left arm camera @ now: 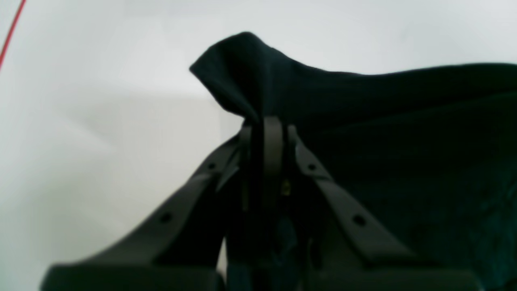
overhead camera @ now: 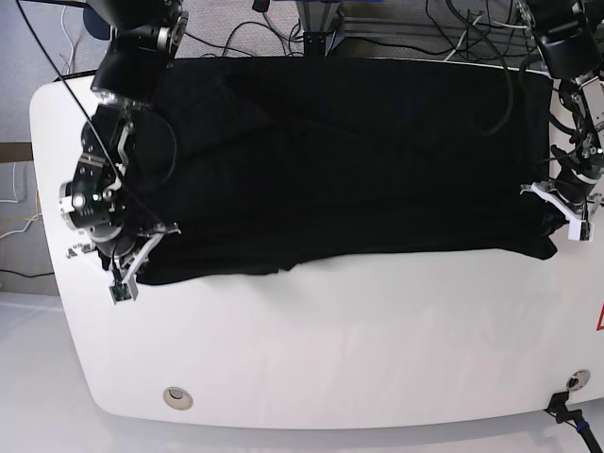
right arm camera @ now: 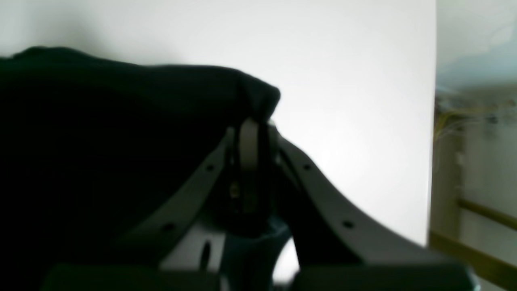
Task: Fold the T-shirt properly
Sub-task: 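Lift the hem and fold it over toward the collar with both grippers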
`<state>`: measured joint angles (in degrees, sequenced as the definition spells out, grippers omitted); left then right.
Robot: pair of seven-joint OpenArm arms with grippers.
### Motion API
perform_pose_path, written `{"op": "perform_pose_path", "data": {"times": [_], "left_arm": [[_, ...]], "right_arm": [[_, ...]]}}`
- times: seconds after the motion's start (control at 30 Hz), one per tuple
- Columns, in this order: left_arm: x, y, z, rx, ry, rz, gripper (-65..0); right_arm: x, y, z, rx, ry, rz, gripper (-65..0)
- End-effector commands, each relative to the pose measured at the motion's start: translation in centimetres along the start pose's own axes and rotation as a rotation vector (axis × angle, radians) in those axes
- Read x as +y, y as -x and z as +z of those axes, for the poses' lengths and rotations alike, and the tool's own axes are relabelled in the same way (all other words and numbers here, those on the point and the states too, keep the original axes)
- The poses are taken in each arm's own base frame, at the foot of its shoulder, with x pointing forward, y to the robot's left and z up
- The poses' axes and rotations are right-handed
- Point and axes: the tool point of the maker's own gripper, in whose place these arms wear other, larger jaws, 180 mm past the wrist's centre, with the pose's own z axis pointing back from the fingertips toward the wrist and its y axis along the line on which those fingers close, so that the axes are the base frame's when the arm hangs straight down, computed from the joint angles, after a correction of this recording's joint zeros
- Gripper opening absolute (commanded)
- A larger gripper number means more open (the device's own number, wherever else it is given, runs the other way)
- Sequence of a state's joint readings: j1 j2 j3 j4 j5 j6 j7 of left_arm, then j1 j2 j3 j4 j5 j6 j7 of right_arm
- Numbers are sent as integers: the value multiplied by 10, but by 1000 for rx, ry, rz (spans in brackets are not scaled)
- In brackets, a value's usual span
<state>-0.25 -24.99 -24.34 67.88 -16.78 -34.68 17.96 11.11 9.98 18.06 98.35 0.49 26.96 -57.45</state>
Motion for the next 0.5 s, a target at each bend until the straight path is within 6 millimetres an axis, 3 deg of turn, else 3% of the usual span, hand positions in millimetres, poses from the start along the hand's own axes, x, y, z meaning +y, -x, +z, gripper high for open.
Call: {"op": "perform_pose_path", "data": {"times": [0.0,0.1,0.37,0.47], "left_arm": [[9,-28,8,-67,-24,-40,-650],[2,-18,18,-49,-12,-72,-650],[-14,14,43,21,16,-128,-650],[5,17,59,30,-34,-128,-628]], "right_arm": [[-12,-17,20,-54,57,30,-650],[-5,1,33,-33,64,56,-650],[10,63,35,100,26,67,-650],[14,78,37,132,17,69,-650]]}}
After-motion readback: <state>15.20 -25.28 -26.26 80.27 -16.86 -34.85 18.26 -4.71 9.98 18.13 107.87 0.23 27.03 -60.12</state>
